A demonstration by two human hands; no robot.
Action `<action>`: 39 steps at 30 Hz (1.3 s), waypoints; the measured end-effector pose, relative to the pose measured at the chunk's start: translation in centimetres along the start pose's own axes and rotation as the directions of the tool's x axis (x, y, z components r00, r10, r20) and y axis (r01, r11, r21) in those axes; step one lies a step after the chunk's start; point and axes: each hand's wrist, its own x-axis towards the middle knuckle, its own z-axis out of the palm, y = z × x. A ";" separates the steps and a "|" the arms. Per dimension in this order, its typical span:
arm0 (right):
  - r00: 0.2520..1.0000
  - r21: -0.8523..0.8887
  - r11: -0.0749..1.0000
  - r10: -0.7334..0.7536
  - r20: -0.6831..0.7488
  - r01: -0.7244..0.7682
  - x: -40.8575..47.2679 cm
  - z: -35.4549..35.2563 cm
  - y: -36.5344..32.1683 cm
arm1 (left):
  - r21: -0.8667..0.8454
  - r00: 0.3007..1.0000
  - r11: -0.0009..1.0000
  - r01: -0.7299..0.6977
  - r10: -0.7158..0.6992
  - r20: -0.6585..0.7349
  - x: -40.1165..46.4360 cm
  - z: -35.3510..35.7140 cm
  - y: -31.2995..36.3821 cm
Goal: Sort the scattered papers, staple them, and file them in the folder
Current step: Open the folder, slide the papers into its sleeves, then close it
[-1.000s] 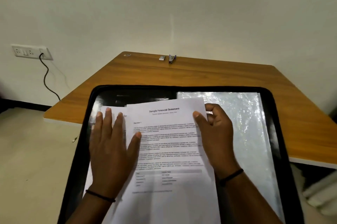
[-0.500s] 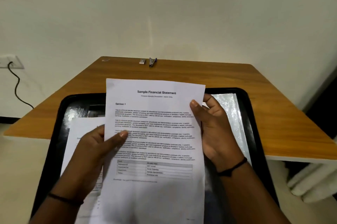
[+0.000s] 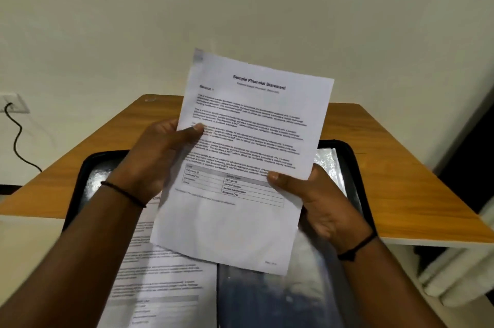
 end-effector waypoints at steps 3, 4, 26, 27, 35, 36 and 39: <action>0.999 0.054 0.998 -0.024 -0.047 0.026 0.3 -0.6 -0.1 | -0.016 0.999 1.000 0.004 -0.003 0.048 1.0 1.5 0.2; 0.998 0.059 0.998 -0.014 -0.054 0.017 0.4 -0.6 -0.1 | -0.022 0.999 1.000 0.007 -0.006 0.043 1.0 1.6 0.2; 0.914 0.130 0.972 -0.131 -0.383 0.194 10.7 -4.0 -5.5 | 0.928 0.727 0.098 -0.359 0.653 0.213 2.3 7.6 -8.8; 0.916 0.132 0.971 -0.137 -0.378 0.200 10.9 -3.9 -5.4 | 0.932 0.724 0.094 -0.350 0.658 0.206 2.5 7.9 -8.7; 0.923 0.147 0.964 -0.159 -0.350 0.222 10.5 -3.8 -4.3 | 0.933 0.726 0.164 -0.321 0.676 0.130 2.3 8.1 -9.4; 0.926 0.128 0.965 -0.174 -0.337 0.228 10.2 -3.9 -4.4 | 0.928 0.730 0.187 -0.322 0.673 0.118 2.3 8.2 -9.4; 0.956 0.046 0.979 -0.182 -0.231 0.197 8.9 -4.6 -4.4 | 0.920 0.750 0.232 -0.317 0.654 0.094 2.2 8.3 -9.4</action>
